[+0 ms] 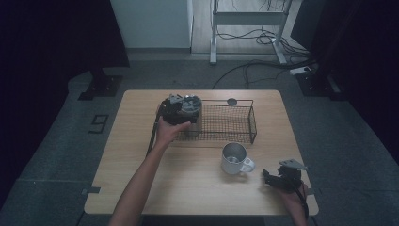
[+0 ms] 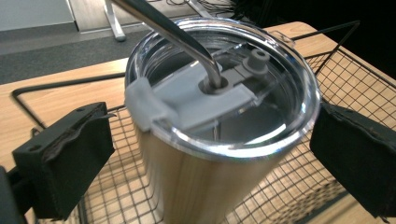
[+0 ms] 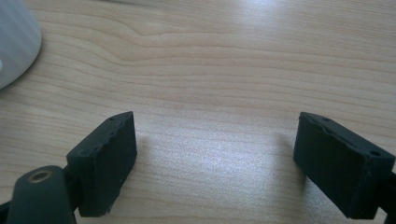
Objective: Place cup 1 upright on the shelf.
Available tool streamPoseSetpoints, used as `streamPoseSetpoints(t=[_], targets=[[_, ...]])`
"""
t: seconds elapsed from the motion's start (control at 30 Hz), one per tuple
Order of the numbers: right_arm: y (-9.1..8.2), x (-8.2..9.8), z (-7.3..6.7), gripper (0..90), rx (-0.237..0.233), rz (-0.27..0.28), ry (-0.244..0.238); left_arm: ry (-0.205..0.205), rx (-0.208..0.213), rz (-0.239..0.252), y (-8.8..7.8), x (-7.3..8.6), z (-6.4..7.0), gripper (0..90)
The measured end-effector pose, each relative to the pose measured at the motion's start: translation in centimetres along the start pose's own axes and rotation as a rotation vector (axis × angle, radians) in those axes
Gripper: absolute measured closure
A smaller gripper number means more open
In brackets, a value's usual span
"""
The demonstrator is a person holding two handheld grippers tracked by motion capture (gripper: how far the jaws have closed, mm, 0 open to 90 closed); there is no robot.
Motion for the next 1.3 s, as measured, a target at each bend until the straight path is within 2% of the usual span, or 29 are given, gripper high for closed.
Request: streamPoseSetpoints(t=[0.47,0.63,0.73,0.83,0.97,1.07,1.1,1.13,1.2,1.27,1.3], targets=[[0.0,0.0,0.0,13.0,0.000,0.000,0.000,0.005,0.003,0.046,-4.3,1.5,-0.4,0.0],[0.0,0.0,0.0,13.1,0.000,0.000,-0.001,0.029,-0.004,0.038,-5.4,2.0,-0.2,0.0],[0.0,0.0,0.0,13.1,0.000,0.000,-0.001,0.049,-0.001,0.018,-6.4,2.8,-0.1,0.0],[0.0,0.0,0.0,13.0,0.001,0.000,0.001,0.047,0.007,0.013,-7.1,3.3,0.0,0.0],[0.0,0.0,0.0,13.0,0.000,-0.001,0.002,0.039,0.025,0.018,-8.7,4.8,0.3,0.5],[0.0,0.0,0.0,13.0,0.000,-0.001,0.002,0.033,0.014,0.038,-9.2,5.3,0.4,3.2],[0.0,0.0,0.0,13.0,0.000,-0.001,0.002,0.013,0.025,0.037,-9.6,6.0,0.5,3.4],[0.0,0.0,0.0,13.0,0.000,-0.001,0.002,0.013,0.025,0.037,-9.6,6.0,0.5,2.6],[0.0,0.0,0.0,13.1,0.000,-0.001,0.002,0.022,0.023,0.024,-10.0,7.0,0.7,2.7],[0.0,0.0,0.0,13.1,0.000,-0.001,0.002,0.021,0.024,0.026,-10.2,7.4,0.8,2.9],[0.0,0.0,0.0,13.1,0.000,-0.001,0.002,0.040,0.019,0.024,-10.6,8.0,1.0,2.8]])
Point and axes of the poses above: each handheld gripper's, and its own axes: y roughly forward along the jaws, x roughly out of its underside, z roughly to its right, the point moved 1 cm from there along y, roughly forward along the jaws, and after that the axes turned 8 degrees about z, right-handed, at the moved point
